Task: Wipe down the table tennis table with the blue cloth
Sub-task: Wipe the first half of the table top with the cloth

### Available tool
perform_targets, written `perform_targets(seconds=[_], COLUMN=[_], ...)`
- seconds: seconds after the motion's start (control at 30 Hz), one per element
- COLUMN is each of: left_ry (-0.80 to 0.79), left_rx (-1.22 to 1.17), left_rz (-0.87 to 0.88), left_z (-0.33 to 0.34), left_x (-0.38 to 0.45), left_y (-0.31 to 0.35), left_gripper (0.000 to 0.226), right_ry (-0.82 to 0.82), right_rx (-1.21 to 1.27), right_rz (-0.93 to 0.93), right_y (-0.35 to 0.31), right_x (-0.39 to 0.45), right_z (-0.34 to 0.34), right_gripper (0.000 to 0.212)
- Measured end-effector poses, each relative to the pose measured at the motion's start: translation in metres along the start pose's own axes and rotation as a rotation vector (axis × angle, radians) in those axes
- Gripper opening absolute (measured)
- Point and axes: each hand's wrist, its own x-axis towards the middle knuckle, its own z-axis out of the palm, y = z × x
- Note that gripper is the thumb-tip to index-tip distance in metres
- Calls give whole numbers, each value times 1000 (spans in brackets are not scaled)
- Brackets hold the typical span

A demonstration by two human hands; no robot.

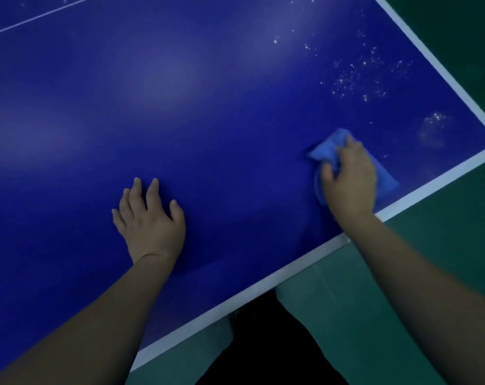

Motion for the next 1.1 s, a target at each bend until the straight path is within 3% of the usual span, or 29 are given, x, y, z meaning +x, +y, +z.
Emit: perform_targets(seconds=[0.1,0.23,0.33,0.43,0.53,0.6,0.67,0.8,0.87,1.0,1.1], left_ry=[8,21,35,50,51,35,2,-42,3,107,77], left_rx=[-6,-18,-15,-17,-18,-5,18,26,-43,-212,-237], left_rz=[9,20,29,36,43,45,42,16,16,19,78], left_z=[1,2,3,5,5,4,1,-4,-4,3,14], left_x=[0,1,1,2,3,2,1,1,-7,-35,-43], left_y=[0,0,-1,-2,-2,0,3,11,21,67,116], left_gripper=[57,57,58,59,58,59,59,56,52,50,51], right_ry=[33,-113,-156,-79,92,93,6,-119,-88,60,70], right_rx=[9,95,110,42,42,20,25,40,17,19,10], right_rz=[90,-268,-419,-159,109,94,-53,-321,-246,110,80], right_y=[-9,-81,-91,-42,2,-5,-27,-28,3,77,63], right_x=[-61,-138,-99,-45,-58,-89,-108,-70,-29,21,8], right_z=[0,37,41,21,-1,4,14,14,2,-36,-28], right_gripper=[32,40,43,42,32,31,36,40,43,33,36])
